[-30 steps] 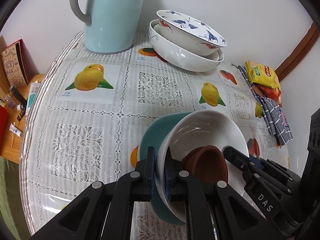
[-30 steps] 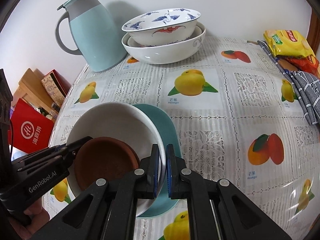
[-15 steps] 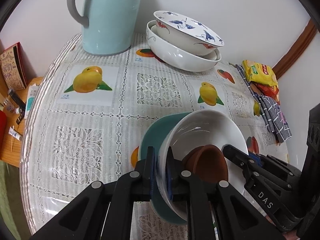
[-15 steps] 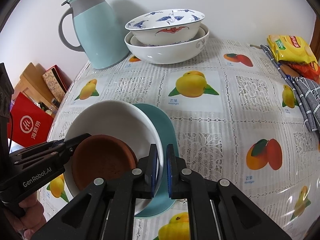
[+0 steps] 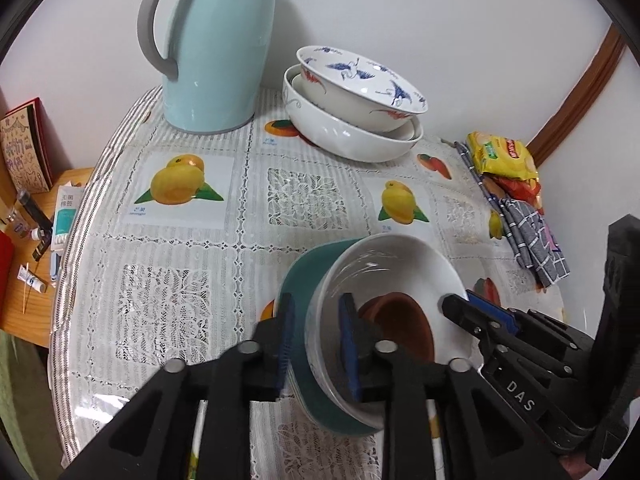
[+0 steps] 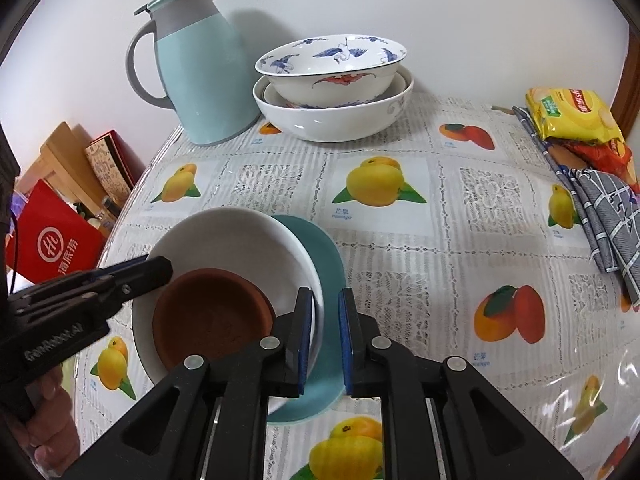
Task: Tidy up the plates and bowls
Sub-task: 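Lower the white bowl onto the teal plate with both grippers, then open both grippers and pull them back from the stacked dishes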
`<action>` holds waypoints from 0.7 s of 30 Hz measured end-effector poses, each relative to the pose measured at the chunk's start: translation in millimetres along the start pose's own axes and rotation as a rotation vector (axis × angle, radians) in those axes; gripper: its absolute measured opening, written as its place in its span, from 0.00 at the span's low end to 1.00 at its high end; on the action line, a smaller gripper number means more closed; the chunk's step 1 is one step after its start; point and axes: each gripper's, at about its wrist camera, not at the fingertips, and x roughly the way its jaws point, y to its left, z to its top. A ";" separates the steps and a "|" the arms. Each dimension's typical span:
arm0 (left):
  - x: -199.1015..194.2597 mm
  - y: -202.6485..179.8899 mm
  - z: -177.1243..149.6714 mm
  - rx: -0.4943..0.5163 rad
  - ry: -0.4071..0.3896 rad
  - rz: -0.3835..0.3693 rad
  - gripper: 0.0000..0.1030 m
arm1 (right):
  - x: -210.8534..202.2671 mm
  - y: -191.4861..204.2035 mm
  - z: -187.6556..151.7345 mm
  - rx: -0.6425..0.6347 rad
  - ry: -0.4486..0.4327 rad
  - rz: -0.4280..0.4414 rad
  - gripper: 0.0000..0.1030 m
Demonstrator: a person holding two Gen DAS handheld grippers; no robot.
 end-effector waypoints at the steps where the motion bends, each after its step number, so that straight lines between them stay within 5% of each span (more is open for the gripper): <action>1: -4.2 -0.1 -1.2 0.002 -0.005 0.002 0.24 | -2.3 -0.7 -1.3 0.008 -0.001 0.000 0.14; 15: -72.2 -35.1 -33.8 0.085 -0.098 0.044 0.26 | -70.3 -11.6 -40.1 0.054 -0.084 -0.025 0.16; 19: -95.9 -57.5 -49.7 0.115 -0.143 0.057 0.47 | -103.0 -22.7 -57.9 0.073 -0.136 -0.057 0.30; 21: -107.8 -67.9 -59.0 0.122 -0.171 0.048 0.49 | -120.9 -28.2 -68.4 0.077 -0.165 -0.082 0.37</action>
